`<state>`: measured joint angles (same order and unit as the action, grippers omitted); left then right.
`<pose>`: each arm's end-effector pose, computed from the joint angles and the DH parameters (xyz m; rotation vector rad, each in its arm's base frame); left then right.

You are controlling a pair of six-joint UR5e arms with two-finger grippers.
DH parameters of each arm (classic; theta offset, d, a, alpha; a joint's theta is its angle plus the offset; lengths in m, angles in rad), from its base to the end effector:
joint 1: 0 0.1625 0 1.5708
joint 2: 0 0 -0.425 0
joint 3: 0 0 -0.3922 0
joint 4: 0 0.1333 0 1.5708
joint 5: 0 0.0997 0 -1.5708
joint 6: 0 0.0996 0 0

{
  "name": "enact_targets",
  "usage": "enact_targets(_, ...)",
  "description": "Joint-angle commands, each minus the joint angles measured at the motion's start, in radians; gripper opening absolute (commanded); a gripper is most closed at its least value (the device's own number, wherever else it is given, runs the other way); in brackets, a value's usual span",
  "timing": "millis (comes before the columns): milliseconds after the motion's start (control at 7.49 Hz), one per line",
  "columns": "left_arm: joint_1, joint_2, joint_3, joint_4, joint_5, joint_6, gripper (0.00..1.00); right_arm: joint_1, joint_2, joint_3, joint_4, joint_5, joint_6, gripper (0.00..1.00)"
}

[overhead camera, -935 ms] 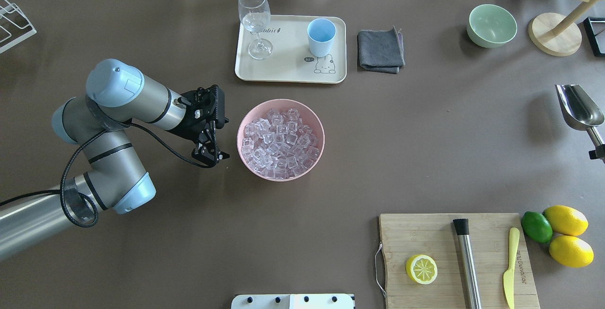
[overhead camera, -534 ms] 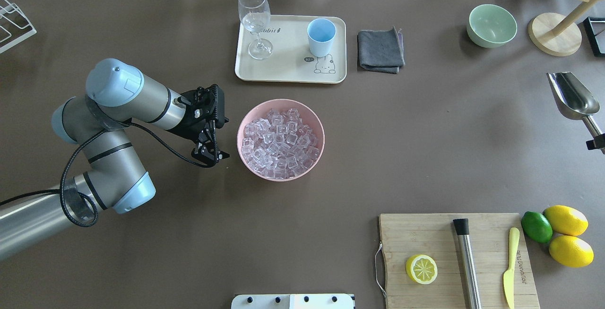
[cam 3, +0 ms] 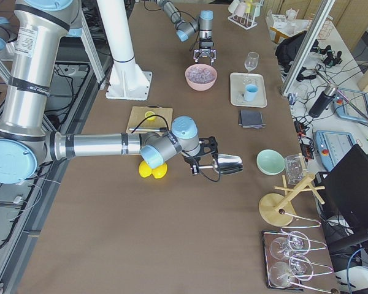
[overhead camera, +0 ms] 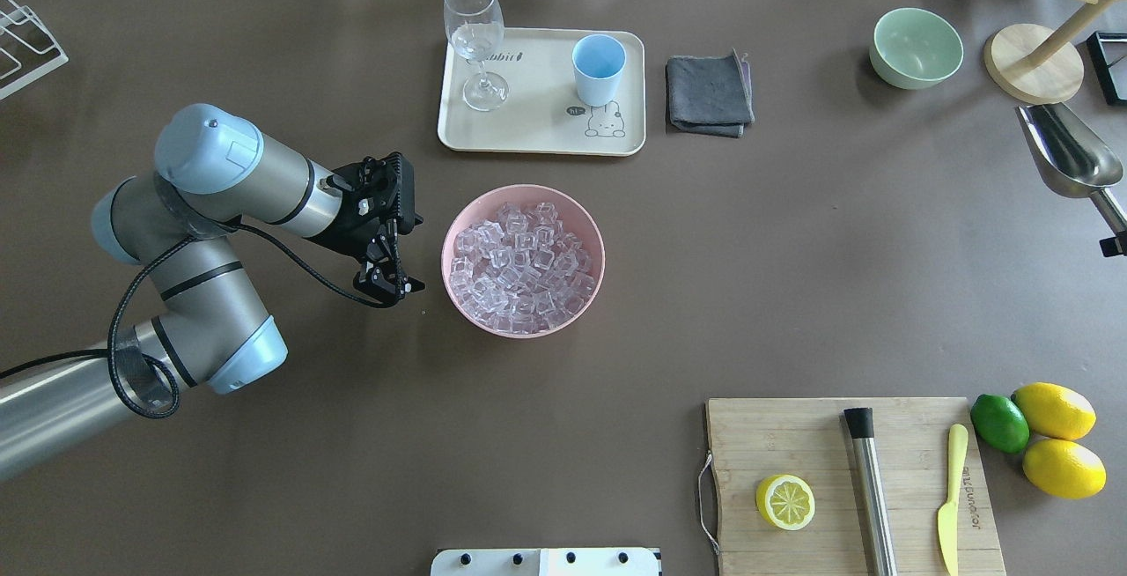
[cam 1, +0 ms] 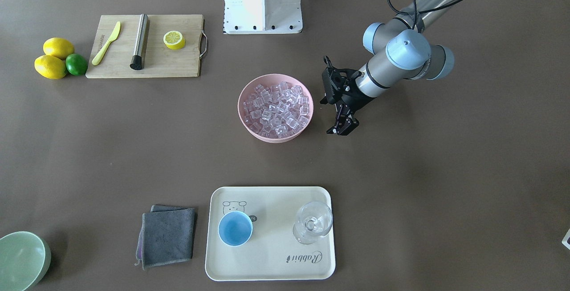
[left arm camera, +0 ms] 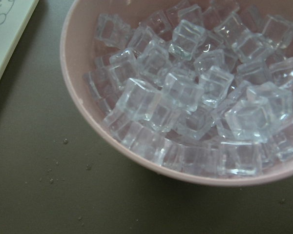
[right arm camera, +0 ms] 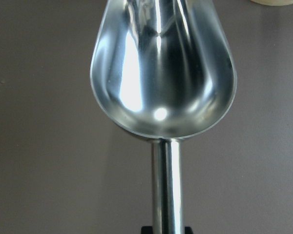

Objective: Put ice in cup with scoop
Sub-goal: 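Grasp the metal ice scoop handle with the right gripper and lift it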

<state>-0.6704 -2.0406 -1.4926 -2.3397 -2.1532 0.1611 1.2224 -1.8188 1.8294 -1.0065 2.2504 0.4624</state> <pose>0.4770 -0.4784 0.3335 0.9298 0.9545 1.2490 -0.0748 -0.4129 0.5811 0.2468 -0.8237 -0.0884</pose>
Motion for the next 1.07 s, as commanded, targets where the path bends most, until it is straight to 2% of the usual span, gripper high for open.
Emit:
enact_targets(0, -0.005, -0.001, -0.002, 0.000, -0.002, 0.001, 0.99, 0.005, 0.015, 0.037, -0.006, 0.005, -0.016, 0.00)
enact_targets(668, 0.015, -0.030, -0.002, -0.001, 0.007, -0.003, 0.99, -0.004, 0.079, 0.048, -0.015, 0.017, -0.057, 0.00)
enact_targets(935, 0.021, -0.036, 0.000, -0.001, 0.007, -0.003, 0.99, -0.011, 0.087, 0.074, -0.021, 0.052, -0.094, 0.00)
